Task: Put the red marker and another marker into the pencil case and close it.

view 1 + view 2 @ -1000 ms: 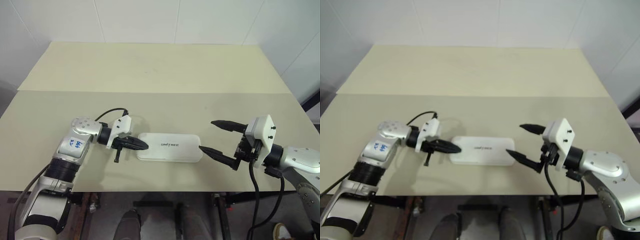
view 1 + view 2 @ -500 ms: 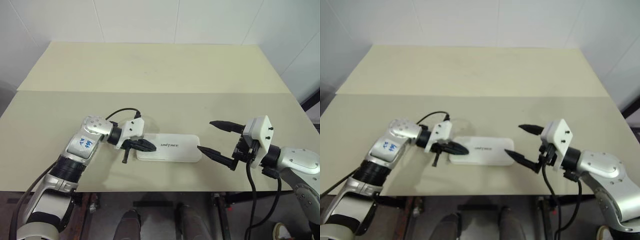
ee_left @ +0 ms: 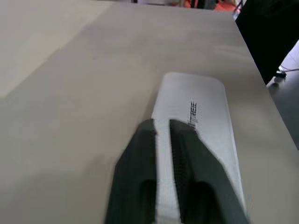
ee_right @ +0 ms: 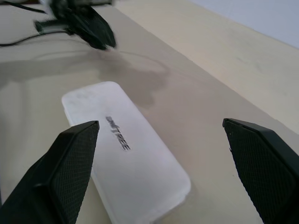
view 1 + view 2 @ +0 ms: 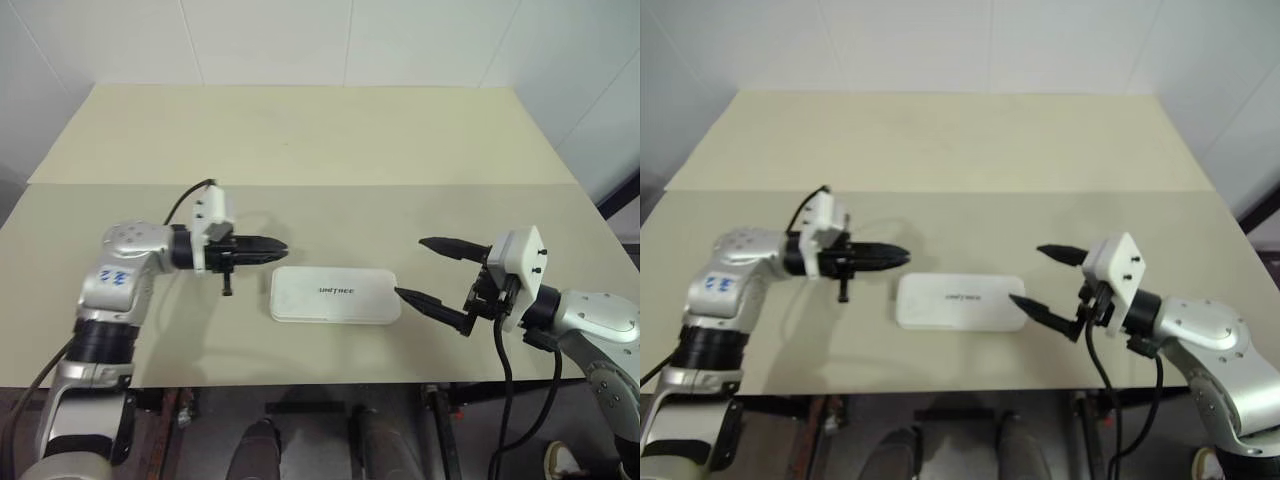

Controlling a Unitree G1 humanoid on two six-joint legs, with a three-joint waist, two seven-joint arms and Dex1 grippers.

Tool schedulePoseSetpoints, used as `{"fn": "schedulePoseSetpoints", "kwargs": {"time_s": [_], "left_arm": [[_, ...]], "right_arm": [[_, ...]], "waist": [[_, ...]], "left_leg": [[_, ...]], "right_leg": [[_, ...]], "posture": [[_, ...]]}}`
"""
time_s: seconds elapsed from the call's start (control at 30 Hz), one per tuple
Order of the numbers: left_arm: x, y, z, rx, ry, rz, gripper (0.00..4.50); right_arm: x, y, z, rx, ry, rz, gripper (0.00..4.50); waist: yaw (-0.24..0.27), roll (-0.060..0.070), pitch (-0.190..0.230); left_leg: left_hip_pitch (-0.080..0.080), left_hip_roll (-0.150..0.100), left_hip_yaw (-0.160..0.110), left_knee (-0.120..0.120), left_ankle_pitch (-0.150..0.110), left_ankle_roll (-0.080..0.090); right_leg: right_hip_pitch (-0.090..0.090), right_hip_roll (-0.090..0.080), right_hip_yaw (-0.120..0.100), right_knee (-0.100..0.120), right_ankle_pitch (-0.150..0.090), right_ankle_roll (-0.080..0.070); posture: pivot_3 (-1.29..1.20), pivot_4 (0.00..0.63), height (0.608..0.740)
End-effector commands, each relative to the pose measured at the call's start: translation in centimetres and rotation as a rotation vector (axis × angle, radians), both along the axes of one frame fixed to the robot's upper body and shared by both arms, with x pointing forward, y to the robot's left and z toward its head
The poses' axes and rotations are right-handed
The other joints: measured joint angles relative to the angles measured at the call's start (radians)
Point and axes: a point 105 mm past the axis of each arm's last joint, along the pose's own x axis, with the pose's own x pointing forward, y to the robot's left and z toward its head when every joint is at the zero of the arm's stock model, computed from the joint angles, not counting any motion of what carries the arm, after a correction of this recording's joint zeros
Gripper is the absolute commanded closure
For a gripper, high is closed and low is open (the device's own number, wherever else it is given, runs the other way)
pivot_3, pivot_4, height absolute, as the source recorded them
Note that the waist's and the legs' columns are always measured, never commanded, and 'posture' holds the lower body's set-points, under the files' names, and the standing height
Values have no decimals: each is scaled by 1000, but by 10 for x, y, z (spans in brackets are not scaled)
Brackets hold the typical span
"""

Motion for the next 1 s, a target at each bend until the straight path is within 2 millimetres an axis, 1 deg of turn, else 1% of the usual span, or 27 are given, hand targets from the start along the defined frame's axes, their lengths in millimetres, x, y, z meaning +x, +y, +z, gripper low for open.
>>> {"fn": "schedulePoseSetpoints", "kwargs": {"time_s": [0.03,0.13,0.17,0.3,0.33,0.47,0.57,0.77,0.87,1.0], "left_arm": [[-8,11,10,-31,-43,25,2939],[-13,23,11,-72,-50,71,1873],[-16,26,12,-81,-49,81,1598],[-18,27,12,-90,-66,109,198],[-19,27,12,-86,-74,115,23],[-26,26,17,-107,-78,124,23],[-23,20,20,-111,-98,129,23],[-21,17,20,-89,-119,120,23],[-20,20,18,-77,-126,139,23],[-21,17,19,-85,-127,144,23]], "right_arm": [[2,-4,8,9,-45,9,0],[6,-9,8,1,-48,9,0],[9,-12,8,-1,-53,5,0],[15,-22,9,-2,-61,-5,0],[18,-27,10,-6,-68,-13,0],[29,-45,10,-11,-76,-37,0],[36,-55,9,-35,-82,-51,0],[38,-55,10,-74,-82,-29,0],[38,-48,5,-73,-74,-14,0],[40,-40,4,-59,-70,1,0]], "waist": [[2,0,0],[4,0,0],[4,0,0],[6,0,0],[4,0,0],[2,0,0],[1,0,0],[-1,0,0],[-1,0,0],[-1,0,0]], "left_leg": [[0,0,0,0,0,0],[0,0,0,0,0,0],[0,0,0,0,0,0],[0,0,0,1,0,0],[0,0,0,1,0,0],[0,0,0,1,0,0],[1,0,0,1,0,0],[1,0,0,1,0,0],[1,0,0,1,0,0],[1,0,0,1,0,0]], "right_leg": [[0,0,0,1,0,0],[-1,0,0,2,0,0],[-1,0,0,2,0,0],[-1,0,0,2,0,0],[-1,0,0,2,0,0],[-1,0,0,1,0,0],[-1,0,0,3,0,-1],[-1,0,0,4,0,-1],[-1,0,0,4,0,0],[-1,0,0,4,0,0]], "posture": [[0,150,740],[0,150,740],[0,150,740],[0,150,740],[0,150,740],[0,150,740],[0,150,740],[0,150,740],[0,150,740],[0,150,740]]}}
